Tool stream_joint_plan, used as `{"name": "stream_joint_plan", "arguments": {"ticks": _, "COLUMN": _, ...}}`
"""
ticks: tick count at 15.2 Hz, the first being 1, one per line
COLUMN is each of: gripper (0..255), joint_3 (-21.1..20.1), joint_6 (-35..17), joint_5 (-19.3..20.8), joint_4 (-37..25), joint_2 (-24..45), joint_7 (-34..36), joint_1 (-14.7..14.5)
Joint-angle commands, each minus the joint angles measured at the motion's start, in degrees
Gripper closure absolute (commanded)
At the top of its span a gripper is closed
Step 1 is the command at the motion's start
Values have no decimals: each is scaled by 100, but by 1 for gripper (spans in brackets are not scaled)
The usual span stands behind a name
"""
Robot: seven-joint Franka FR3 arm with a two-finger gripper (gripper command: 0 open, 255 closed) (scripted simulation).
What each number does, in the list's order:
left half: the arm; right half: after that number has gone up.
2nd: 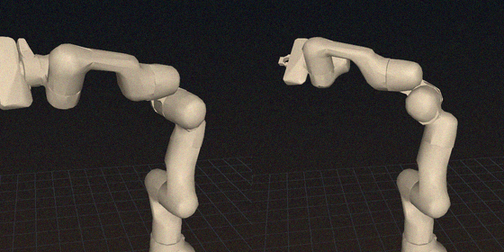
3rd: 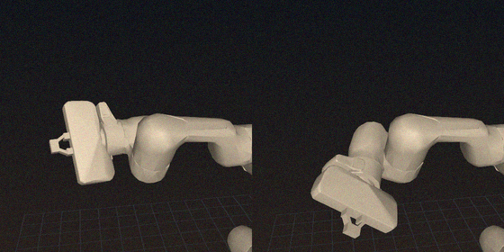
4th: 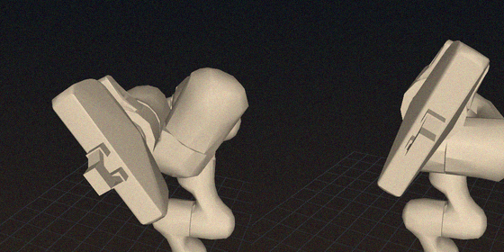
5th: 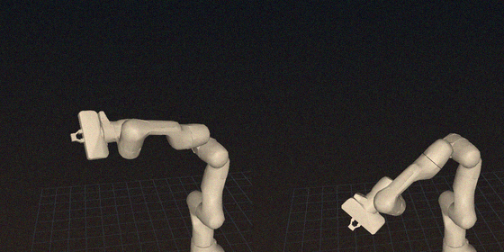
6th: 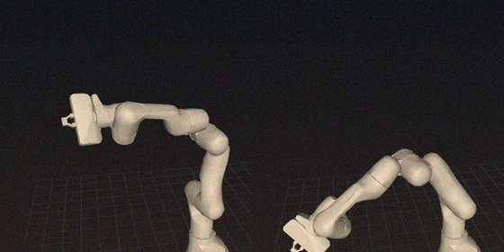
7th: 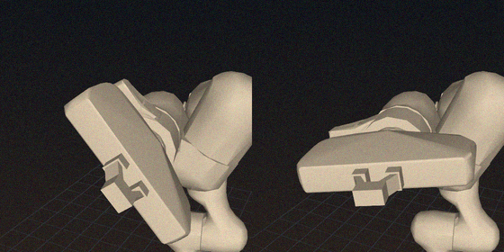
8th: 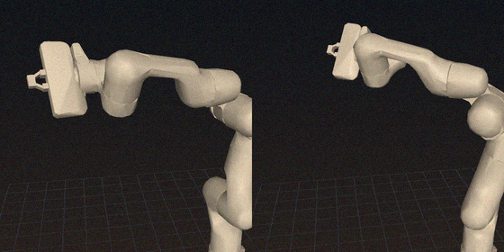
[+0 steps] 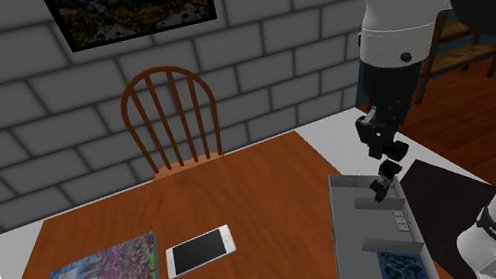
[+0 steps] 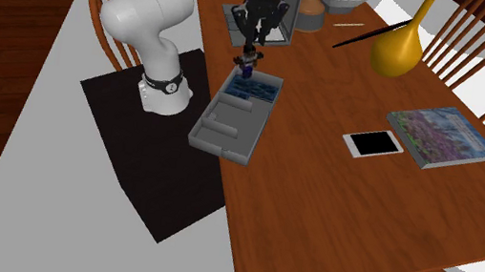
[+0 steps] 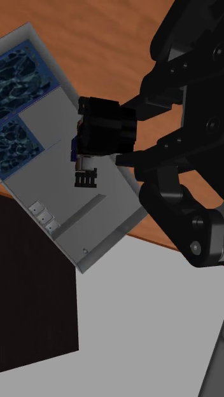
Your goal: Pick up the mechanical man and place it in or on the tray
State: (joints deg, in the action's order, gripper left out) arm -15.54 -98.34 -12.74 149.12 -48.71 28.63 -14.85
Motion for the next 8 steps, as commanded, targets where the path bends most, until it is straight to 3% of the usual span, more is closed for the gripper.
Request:
{"name": "stream_joint_plan", "arguments": {"ticks": 1, "gripper": 255, "joint_3": 22, "joint_6": 90, "joint_5": -23, "joint_4": 137, "joint_2": -221, "joint_7": 5, "joint_1": -48}}
{"name": "stream_joint_plan", "arguments": {"ticks": 8, "gripper": 255, "joint_3": -92, "joint_6": -454, "joint_5": -136, "joint_4": 654, "joint_2": -191, "joint_7": -19, "joint_1": -96}}
